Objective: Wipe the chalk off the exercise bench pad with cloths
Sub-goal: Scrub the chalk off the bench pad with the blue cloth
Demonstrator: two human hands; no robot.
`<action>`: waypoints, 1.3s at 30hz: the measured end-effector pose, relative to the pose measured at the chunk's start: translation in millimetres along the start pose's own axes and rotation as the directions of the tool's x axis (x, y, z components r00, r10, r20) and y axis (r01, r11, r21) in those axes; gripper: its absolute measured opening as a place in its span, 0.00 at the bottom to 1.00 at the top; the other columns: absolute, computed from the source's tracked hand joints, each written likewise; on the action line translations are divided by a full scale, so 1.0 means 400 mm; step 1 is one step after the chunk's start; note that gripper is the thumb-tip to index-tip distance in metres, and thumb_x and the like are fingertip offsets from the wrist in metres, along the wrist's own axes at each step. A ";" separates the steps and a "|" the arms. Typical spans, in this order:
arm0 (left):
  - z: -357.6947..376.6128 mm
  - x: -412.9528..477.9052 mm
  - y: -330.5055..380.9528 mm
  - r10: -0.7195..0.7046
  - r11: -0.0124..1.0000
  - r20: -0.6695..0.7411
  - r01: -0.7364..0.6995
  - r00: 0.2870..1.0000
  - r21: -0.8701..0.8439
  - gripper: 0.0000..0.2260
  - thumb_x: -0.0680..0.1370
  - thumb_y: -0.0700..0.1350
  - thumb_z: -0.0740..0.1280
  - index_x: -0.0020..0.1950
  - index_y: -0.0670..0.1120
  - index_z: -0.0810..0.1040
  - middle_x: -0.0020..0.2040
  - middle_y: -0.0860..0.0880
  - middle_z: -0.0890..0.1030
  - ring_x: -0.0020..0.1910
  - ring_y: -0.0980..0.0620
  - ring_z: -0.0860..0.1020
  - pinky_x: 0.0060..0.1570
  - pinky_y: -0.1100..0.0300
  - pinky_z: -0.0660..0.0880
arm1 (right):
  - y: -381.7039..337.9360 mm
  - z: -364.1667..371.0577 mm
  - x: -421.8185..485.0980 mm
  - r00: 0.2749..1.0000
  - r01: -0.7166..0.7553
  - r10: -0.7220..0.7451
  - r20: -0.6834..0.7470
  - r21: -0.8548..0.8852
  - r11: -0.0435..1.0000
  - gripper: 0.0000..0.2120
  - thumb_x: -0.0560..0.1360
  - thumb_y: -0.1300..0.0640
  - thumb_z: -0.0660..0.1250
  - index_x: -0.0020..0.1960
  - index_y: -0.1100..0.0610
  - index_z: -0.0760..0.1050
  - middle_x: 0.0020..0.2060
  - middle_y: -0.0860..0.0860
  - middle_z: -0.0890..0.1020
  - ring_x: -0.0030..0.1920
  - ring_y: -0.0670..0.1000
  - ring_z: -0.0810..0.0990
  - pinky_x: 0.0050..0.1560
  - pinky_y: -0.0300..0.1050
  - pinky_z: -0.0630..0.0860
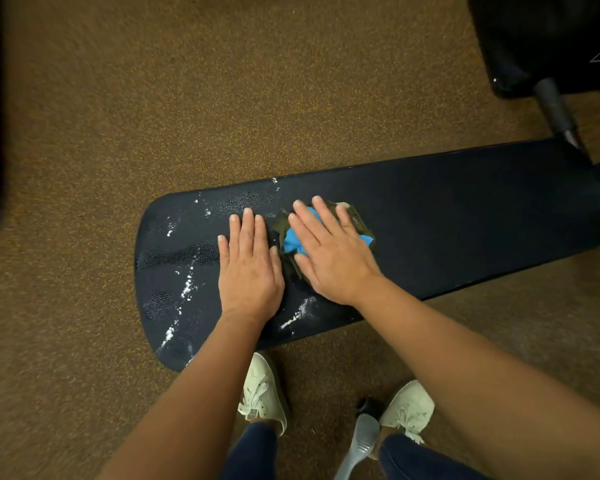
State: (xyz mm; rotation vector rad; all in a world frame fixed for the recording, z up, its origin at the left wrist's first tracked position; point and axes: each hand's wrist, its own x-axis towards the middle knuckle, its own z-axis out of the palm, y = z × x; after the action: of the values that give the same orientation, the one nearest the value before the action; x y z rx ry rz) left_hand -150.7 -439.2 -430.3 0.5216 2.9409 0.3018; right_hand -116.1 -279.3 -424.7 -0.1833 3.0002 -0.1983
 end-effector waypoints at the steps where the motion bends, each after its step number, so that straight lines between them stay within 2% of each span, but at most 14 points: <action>1: 0.000 0.001 -0.003 0.001 1.000 -0.001 -0.001 1.000 0.006 0.28 0.80 0.53 0.42 0.76 0.41 0.55 0.78 0.45 0.52 0.77 0.46 0.46 0.74 0.47 0.44 | 0.022 -0.001 -0.010 0.998 0.062 -0.062 0.004 -0.020 0.998 0.30 0.79 0.45 0.49 0.76 0.58 0.58 0.77 0.54 0.58 0.77 0.58 0.53 0.74 0.60 0.52; 3: -0.002 0.003 -0.007 0.004 1.000 -0.002 -0.004 1.000 0.017 0.28 0.80 0.53 0.42 0.77 0.41 0.55 0.78 0.45 0.52 0.77 0.46 0.46 0.74 0.47 0.44 | 0.053 -0.004 0.000 1.000 0.019 -0.020 -0.012 -0.016 1.000 0.30 0.78 0.44 0.49 0.77 0.58 0.57 0.77 0.54 0.58 0.77 0.58 0.53 0.74 0.61 0.53; 7: 0.000 0.003 -0.010 0.002 0.999 -0.009 -0.001 1.000 0.032 0.28 0.80 0.53 0.42 0.77 0.41 0.55 0.78 0.45 0.51 0.77 0.46 0.46 0.74 0.46 0.44 | -0.012 -0.005 0.056 0.956 -0.292 0.294 -0.017 0.075 0.954 0.31 0.79 0.46 0.50 0.78 0.58 0.51 0.78 0.54 0.51 0.77 0.59 0.47 0.75 0.62 0.44; 9: 0.002 0.002 -0.011 -0.001 1.000 -0.020 0.002 1.000 0.030 0.28 0.80 0.53 0.43 0.76 0.41 0.56 0.78 0.44 0.52 0.77 0.45 0.47 0.74 0.46 0.45 | -0.044 0.005 0.045 0.969 -0.243 0.244 -0.022 0.066 0.968 0.30 0.79 0.46 0.49 0.78 0.58 0.52 0.78 0.54 0.52 0.77 0.59 0.47 0.74 0.61 0.44; 12: 0.004 0.000 -0.011 0.005 0.999 -0.031 -0.004 1.000 0.034 0.28 0.80 0.53 0.43 0.76 0.40 0.57 0.78 0.44 0.53 0.77 0.44 0.48 0.74 0.45 0.46 | -0.003 0.008 0.005 1.000 0.018 -0.018 -0.018 0.001 1.000 0.30 0.78 0.45 0.48 0.77 0.57 0.57 0.77 0.53 0.57 0.77 0.57 0.52 0.74 0.60 0.50; 13: 0.004 -0.001 -0.011 0.006 0.999 -0.033 -0.005 0.999 0.034 0.28 0.80 0.53 0.43 0.76 0.40 0.57 0.78 0.44 0.53 0.77 0.45 0.48 0.74 0.45 0.46 | 0.017 0.007 0.007 0.999 0.041 -0.041 -0.019 -0.009 0.999 0.30 0.78 0.45 0.48 0.77 0.57 0.57 0.77 0.53 0.57 0.77 0.57 0.53 0.74 0.60 0.51; 17: 0.006 -0.002 -0.011 0.001 0.999 -0.040 0.001 0.999 0.044 0.28 0.80 0.53 0.42 0.76 0.41 0.56 0.78 0.45 0.52 0.77 0.46 0.47 0.74 0.46 0.45 | -0.017 -0.002 0.067 0.971 -0.235 0.238 -0.036 0.071 0.969 0.30 0.80 0.47 0.51 0.78 0.58 0.51 0.78 0.54 0.51 0.78 0.58 0.46 0.75 0.62 0.45; 19: 0.009 0.000 -0.012 0.001 0.999 -0.043 0.001 0.999 0.043 0.28 0.80 0.53 0.42 0.76 0.41 0.56 0.78 0.45 0.52 0.77 0.45 0.47 0.74 0.46 0.45 | -0.047 0.002 0.072 0.970 -0.238 0.240 -0.038 0.065 0.969 0.29 0.80 0.47 0.51 0.78 0.58 0.52 0.78 0.54 0.51 0.77 0.59 0.46 0.74 0.61 0.43; 22: 0.010 0.001 -0.014 0.005 0.999 -0.053 -0.003 0.999 0.037 0.28 0.80 0.52 0.43 0.76 0.40 0.58 0.78 0.44 0.54 0.77 0.44 0.49 0.74 0.44 0.47 | -0.004 0.004 0.024 0.998 0.066 -0.066 -0.022 -0.003 0.998 0.29 0.79 0.46 0.48 0.77 0.57 0.58 0.77 0.53 0.57 0.77 0.58 0.52 0.74 0.60 0.50; 24: 0.011 0.001 -0.014 0.008 0.999 -0.054 -0.006 0.998 0.042 0.27 0.80 0.52 0.43 0.76 0.41 0.57 0.78 0.44 0.54 0.77 0.44 0.49 0.74 0.45 0.47 | 0.049 -0.006 0.017 0.990 0.143 -0.143 0.001 -0.028 0.989 0.30 0.78 0.44 0.47 0.77 0.56 0.57 0.77 0.52 0.57 0.77 0.56 0.52 0.75 0.59 0.50; 29: 0.013 0.001 -0.014 0.012 0.999 -0.065 -0.010 0.998 0.043 0.28 0.80 0.53 0.42 0.76 0.41 0.56 0.78 0.45 0.52 0.77 0.45 0.47 0.74 0.46 0.46 | -0.005 -0.023 0.079 0.974 -0.227 0.227 0.003 0.041 0.973 0.29 0.81 0.46 0.49 0.78 0.57 0.48 0.79 0.53 0.47 0.77 0.57 0.42 0.75 0.61 0.42; 34: 0.014 -0.002 -0.015 0.016 0.999 -0.074 -0.013 0.997 0.038 0.28 0.79 0.53 0.42 0.77 0.41 0.55 0.78 0.45 0.52 0.77 0.46 0.46 0.74 0.46 0.45 | -0.006 -0.004 0.025 0.998 0.064 -0.064 -0.026 -0.006 0.998 0.29 0.80 0.45 0.47 0.78 0.57 0.53 0.78 0.53 0.53 0.78 0.57 0.49 0.75 0.59 0.47; 35: 0.013 -0.002 -0.015 0.020 0.999 -0.078 -0.017 0.997 0.040 0.28 0.79 0.53 0.42 0.77 0.41 0.55 0.78 0.45 0.52 0.77 0.45 0.47 0.74 0.46 0.45 | 0.015 -0.006 0.024 0.997 0.066 -0.066 -0.028 -0.013 0.998 0.29 0.80 0.45 0.47 0.78 0.57 0.53 0.78 0.52 0.53 0.78 0.56 0.49 0.75 0.58 0.47; 39: 0.012 -0.004 -0.014 0.023 0.999 -0.089 -0.018 0.996 0.047 0.28 0.79 0.53 0.42 0.76 0.41 0.56 0.78 0.44 0.53 0.77 0.44 0.48 0.74 0.45 0.47 | -0.021 -0.010 0.062 0.964 -0.263 0.264 -0.020 0.044 0.964 0.30 0.81 0.46 0.49 0.78 0.57 0.47 0.79 0.53 0.47 0.78 0.56 0.43 0.75 0.59 0.42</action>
State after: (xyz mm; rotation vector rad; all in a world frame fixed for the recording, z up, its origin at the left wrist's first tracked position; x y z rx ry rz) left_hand -150.1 -444.3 -435.9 0.5588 3.0370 0.2671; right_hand -140.1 -290.3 -422.7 0.2242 3.0012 -0.2355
